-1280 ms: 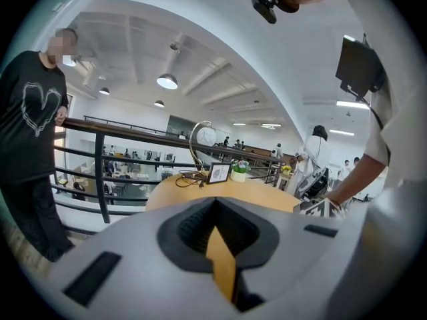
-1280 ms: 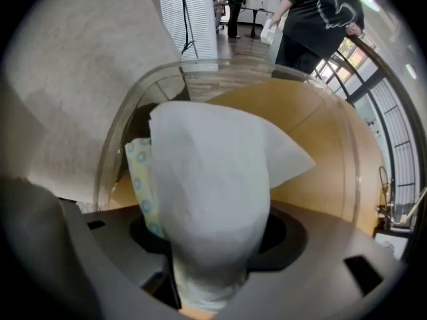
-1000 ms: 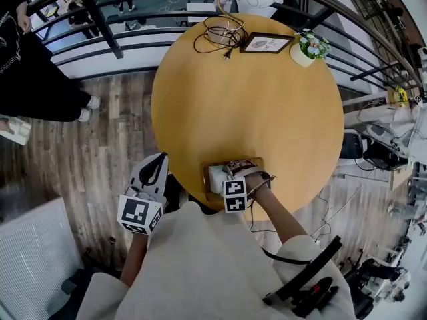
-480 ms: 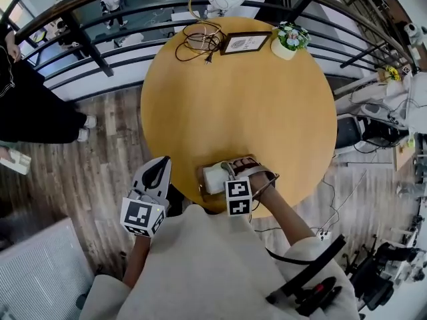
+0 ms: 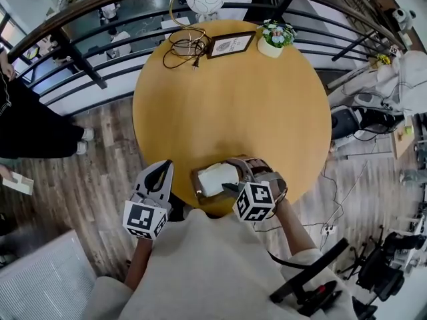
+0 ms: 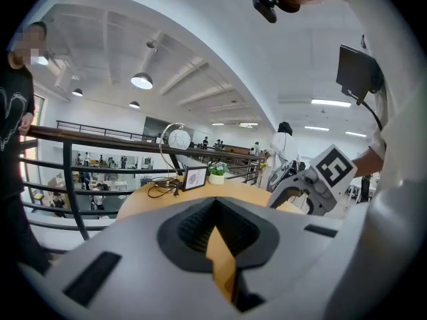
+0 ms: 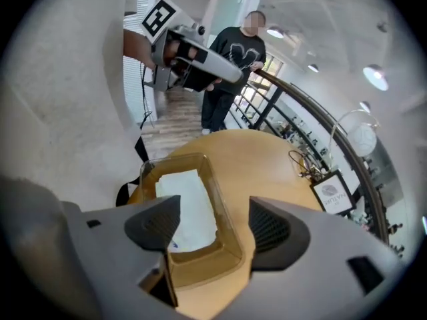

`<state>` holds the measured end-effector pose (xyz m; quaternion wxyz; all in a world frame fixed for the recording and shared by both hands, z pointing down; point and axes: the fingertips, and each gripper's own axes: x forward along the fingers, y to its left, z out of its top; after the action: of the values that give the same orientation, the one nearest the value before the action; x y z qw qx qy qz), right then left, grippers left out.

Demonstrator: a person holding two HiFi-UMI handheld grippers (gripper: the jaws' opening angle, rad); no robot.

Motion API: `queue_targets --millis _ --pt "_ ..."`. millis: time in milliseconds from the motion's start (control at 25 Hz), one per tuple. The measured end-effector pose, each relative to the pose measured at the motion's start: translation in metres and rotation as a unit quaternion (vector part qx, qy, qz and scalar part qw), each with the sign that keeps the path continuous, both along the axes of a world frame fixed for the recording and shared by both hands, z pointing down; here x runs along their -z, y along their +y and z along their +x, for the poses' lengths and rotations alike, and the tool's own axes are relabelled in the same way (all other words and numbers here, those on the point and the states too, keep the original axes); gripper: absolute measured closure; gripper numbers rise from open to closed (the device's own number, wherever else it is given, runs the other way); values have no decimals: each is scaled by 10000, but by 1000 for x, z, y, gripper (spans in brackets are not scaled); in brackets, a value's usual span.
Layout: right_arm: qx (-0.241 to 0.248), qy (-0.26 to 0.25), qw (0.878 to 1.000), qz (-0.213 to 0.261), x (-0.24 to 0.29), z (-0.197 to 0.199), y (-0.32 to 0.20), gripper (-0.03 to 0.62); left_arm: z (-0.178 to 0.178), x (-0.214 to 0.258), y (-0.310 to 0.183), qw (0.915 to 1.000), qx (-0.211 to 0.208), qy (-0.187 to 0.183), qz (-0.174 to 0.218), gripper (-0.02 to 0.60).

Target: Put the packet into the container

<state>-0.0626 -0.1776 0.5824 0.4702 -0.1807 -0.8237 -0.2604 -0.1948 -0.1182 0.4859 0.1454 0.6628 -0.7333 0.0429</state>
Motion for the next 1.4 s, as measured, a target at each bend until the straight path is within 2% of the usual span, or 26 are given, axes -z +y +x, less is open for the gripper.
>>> queue_targets --millis 120,200,280,360,440,600,640,680,760,880,1080,1120,1200,1400 --pt "-681 -638 9942 -540 11 -6 2 304 7 2 -2 10000 -75 -23 6 577" --pt "-1149 -1008 9832 -997 19 -10 2 326 11 5 -3 9999 -121 -49 2 577" --pt "-1583 -1371 9674 -1427 26 -13 0 359 15 7 -6 9998 -182 -77 -13 577" --pt "-2011 -1783 9440 -1912 36 -15 -2 367 21 9 -11 9996 -270 -107 -23 577" --pt "-2514 -2253 9122 -2321 48 -16 -8 382 28 12 -16 9991 -388 -150 -15 577" --pt "-3355 -3168 8527 -2447 68 -8 -33 556 44 19 -31 9975 -663 -240 35 577" --pt "-3467 -3310 8423 -2466 72 -4 -38 586 49 20 -35 9970 -728 -256 27 577" --pt "-3529 -3394 8357 -2487 75 -1 -41 586 54 20 -38 9965 -788 -269 12 577" --pt "-3551 -3473 8308 -2511 77 7 -42 586 65 21 -43 9955 -900 -293 -19 577" --pt "-3516 -3524 8296 -2529 81 19 -40 586 77 24 -48 9945 -1013 -280 -25 577" --pt "-3435 -3725 8192 -2687 95 31 -31 586 83 18 -49 9945 -982 -336 -163 577" --pt "-3370 -3752 8223 -2638 99 34 -25 586 85 14 -44 9943 -982 -335 -241 577" --pt "-3203 -3739 8367 -2400 102 42 -15 586 92 8 -34 9939 -997 -306 -370 577" --pt "-3180 -3719 8440 -2195 101 55 -5 586 106 3 -27 9921 -1153 -319 -382 577"
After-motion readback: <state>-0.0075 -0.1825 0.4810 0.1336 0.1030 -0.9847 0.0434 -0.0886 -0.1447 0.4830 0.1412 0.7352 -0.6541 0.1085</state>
